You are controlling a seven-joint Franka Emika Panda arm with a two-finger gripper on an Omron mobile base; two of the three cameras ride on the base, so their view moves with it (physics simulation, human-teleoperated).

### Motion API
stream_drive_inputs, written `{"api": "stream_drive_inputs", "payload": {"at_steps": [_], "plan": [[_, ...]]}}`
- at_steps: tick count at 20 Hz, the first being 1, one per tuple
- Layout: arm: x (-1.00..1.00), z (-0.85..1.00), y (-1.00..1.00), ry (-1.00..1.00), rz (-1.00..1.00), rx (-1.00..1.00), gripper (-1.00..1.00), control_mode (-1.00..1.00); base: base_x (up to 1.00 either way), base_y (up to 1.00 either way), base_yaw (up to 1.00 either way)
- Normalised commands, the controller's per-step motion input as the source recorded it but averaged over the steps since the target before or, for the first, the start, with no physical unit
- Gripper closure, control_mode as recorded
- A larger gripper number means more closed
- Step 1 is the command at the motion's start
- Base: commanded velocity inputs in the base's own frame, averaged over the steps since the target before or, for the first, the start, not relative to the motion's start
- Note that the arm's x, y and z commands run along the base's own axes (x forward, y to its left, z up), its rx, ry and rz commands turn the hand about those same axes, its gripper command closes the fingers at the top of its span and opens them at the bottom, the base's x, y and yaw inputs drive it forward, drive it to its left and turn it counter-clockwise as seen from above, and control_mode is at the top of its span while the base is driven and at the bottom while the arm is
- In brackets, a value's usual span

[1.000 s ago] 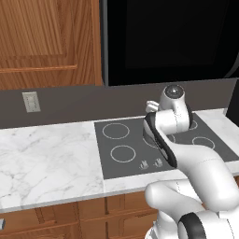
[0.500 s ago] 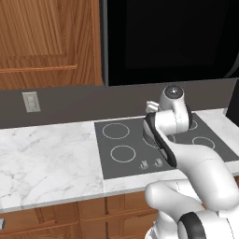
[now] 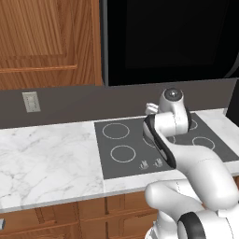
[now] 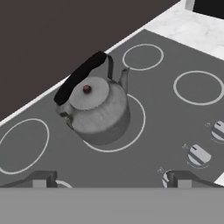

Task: The kettle is done boiling. Turn off the stove, then wait for 300 timesteps before moving the kettle to the dining table.

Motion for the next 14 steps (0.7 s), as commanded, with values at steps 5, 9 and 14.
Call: {"api": "stream_drive_inputs", "payload": {"at_steps": [5,9,14], "plan": [[0.01,-0.01,0.00,0.00,0.00,0.00,-1.00,-1.00,0.00,0.00,0.00],[0.07,0.00,0.00,-0.03,0.00,0.00,-1.00,-1.00,0.00,0.00,0.00],[0.12,-0.02,0.00,0.00,0.00,0.00,-1.00,-1.00,0.00,0.00,0.00]]}}
